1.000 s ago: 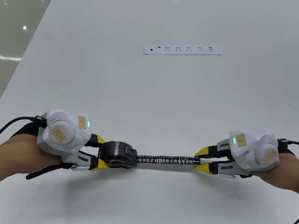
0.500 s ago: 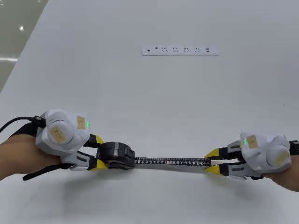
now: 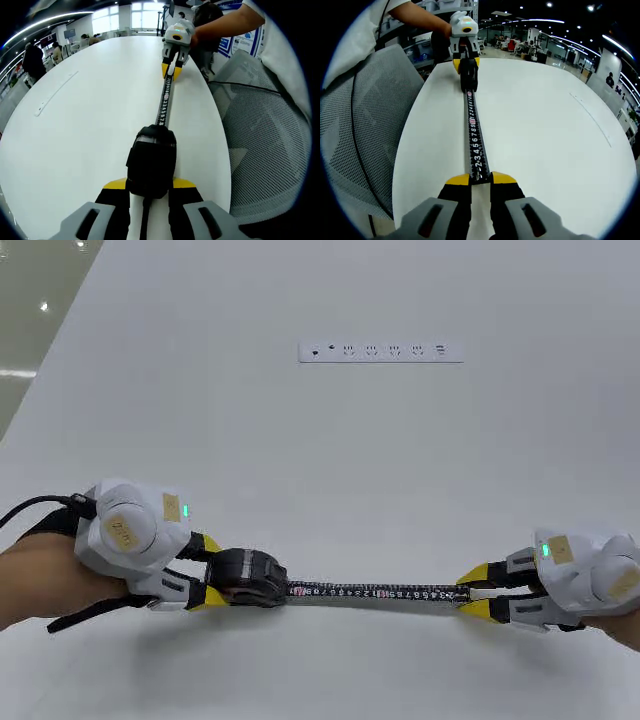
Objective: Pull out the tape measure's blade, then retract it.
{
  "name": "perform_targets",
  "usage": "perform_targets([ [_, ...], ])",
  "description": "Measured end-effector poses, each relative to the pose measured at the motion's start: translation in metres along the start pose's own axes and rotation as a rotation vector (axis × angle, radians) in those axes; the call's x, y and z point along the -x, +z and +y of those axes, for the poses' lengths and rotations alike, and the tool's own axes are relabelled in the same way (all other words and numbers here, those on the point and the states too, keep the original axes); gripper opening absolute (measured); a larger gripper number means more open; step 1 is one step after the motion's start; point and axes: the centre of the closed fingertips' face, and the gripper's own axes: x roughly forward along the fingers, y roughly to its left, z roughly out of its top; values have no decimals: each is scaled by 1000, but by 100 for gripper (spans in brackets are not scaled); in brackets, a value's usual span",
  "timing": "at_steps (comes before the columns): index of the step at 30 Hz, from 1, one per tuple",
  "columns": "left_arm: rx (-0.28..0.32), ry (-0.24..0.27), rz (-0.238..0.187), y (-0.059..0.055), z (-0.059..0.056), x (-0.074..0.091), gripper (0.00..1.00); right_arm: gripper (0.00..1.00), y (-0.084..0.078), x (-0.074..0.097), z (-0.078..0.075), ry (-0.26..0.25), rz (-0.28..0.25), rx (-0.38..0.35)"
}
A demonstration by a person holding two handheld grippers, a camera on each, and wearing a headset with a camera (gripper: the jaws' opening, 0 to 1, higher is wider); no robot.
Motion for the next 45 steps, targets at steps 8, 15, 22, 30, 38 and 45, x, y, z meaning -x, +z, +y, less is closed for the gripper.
perform_targets([
  [8,-3,-1,4,0,-1,0,26,11,-6,4,0,-16,2,-19],
  [15,-3,2,5,1,-1,0,26,11,-10,7,0,-21,10,-19],
  [22,-1,4,2,1,-2,0,26,11,-14,6,1,-27,14,-28],
  [30,10,8,-1,2,-1,-1,27,12,-15,5,0,-16,14,-51],
  [38,29,25,-9,2,1,-1,27,13,-15,4,1,18,6,-67],
  [45,61,43,-28,3,1,-1,28,14,-13,5,2,27,4,-72],
])
